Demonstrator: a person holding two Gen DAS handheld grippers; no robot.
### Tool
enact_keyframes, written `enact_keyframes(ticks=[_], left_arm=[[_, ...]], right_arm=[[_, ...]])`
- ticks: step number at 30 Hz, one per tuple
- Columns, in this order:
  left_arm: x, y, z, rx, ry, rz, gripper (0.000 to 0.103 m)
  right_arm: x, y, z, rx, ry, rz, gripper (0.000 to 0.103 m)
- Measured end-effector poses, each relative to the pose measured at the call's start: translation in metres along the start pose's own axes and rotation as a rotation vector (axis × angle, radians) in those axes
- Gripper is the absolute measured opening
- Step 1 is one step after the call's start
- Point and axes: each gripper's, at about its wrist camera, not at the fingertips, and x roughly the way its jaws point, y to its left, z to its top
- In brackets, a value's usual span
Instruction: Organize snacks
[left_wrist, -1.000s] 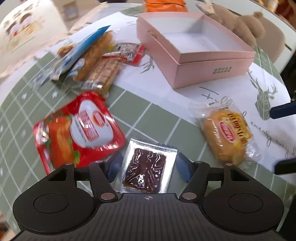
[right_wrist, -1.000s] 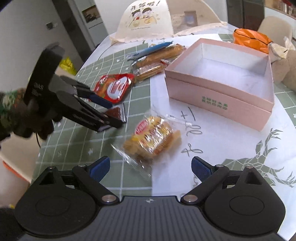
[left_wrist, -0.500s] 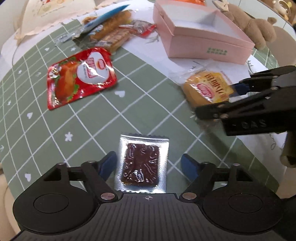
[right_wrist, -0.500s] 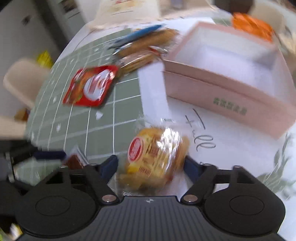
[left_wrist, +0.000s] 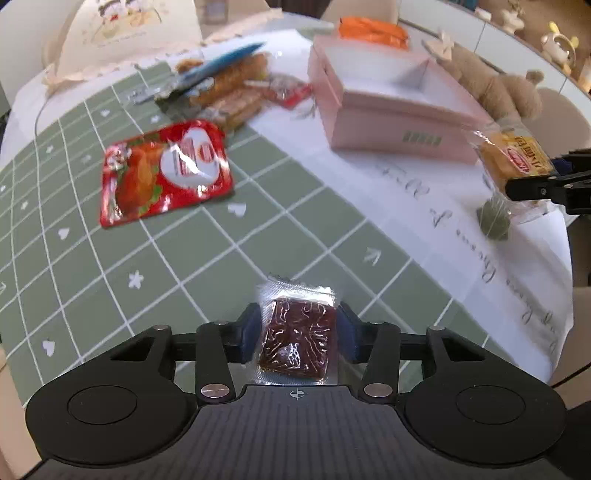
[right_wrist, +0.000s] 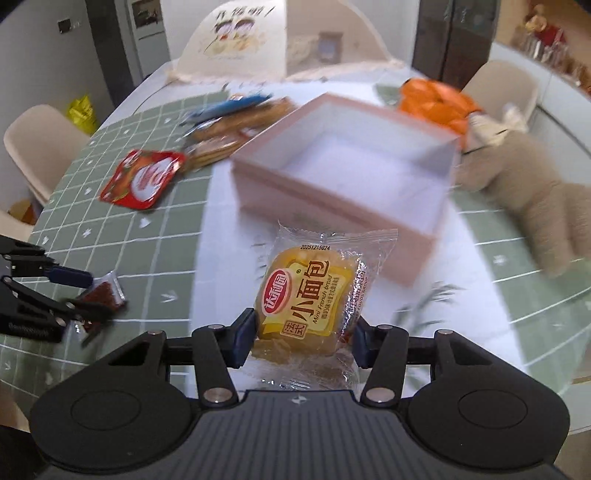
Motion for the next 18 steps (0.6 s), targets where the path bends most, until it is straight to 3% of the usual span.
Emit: enact_keyframes(ticks=[1, 6, 11, 13, 18], left_arm=[[-0.003, -0.002, 0.002, -0.007, -0.013, 0.002, 0.013], [-0.011, -0.001, 0.009, -0.042, -0.055, 0.004, 0.013], [-0.037, 0.025, 0.012, -0.121, -0.103, 0.024, 0.016], [-0.04, 0.034, 0.01, -0.103, -0.081, 0.087, 0.018], [-0.022, 0.031, -0.001, 0.048, 0.032, 0.127, 0.021]], right_arm=[[-0.004, -0.006, 0.001, 0.013, -0.01, 0.0, 0.051], [-0.015, -0.025, 0.004, 0.037, -0.049, 0.002, 0.051], [0.001, -0.024, -0.004, 0.041, -0.008, 0.017, 0.051], [0.01, -0.018, -0.009, 0.035, 0.011, 0.025, 0.051], [0.033, 0.001, -0.019, 0.048, 0.058, 0.078, 0.052]])
